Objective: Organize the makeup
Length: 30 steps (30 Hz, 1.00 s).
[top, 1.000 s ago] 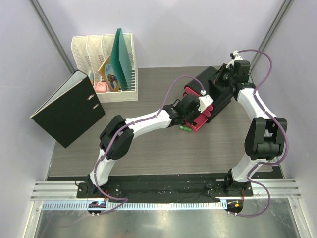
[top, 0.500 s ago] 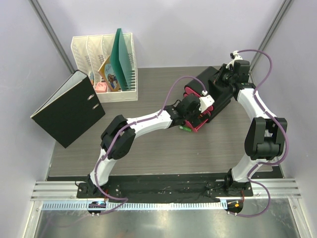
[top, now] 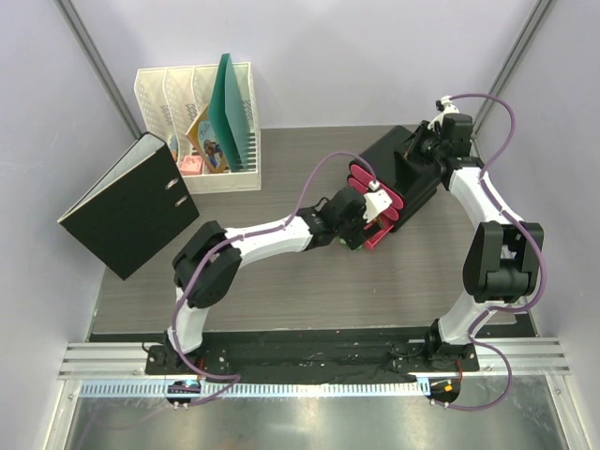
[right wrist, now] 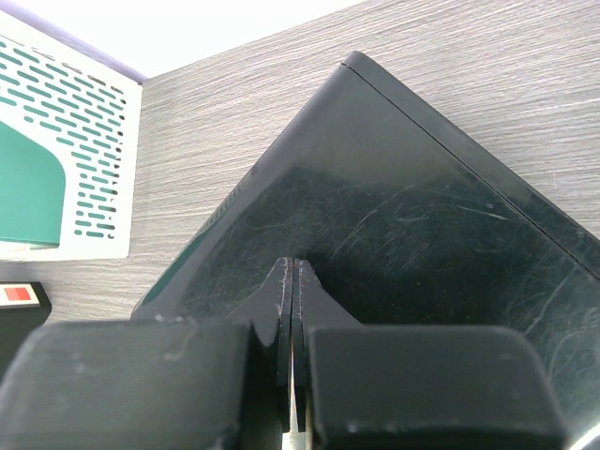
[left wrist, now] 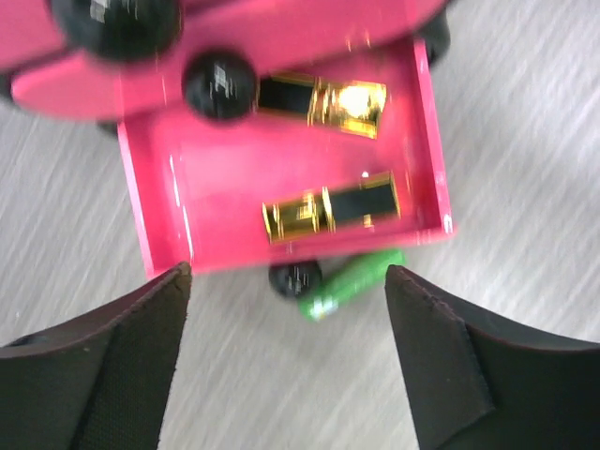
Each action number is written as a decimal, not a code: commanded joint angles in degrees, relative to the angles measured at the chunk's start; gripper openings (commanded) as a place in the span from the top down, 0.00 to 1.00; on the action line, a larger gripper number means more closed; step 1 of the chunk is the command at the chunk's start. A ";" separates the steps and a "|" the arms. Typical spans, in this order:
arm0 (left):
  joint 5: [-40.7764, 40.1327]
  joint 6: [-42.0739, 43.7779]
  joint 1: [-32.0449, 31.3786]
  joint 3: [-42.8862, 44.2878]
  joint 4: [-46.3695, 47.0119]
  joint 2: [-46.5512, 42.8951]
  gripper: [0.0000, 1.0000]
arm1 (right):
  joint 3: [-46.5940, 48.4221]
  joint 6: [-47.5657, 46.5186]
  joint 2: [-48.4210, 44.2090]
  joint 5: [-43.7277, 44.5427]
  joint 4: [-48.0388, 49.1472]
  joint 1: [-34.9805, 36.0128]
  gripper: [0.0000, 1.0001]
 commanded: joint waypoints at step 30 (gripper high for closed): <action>7.75 -2.40 0.16 -5.22 -0.49 1.74 0.43 | -5.29 -3.04 5.69 2.77 -18.86 1.03 0.99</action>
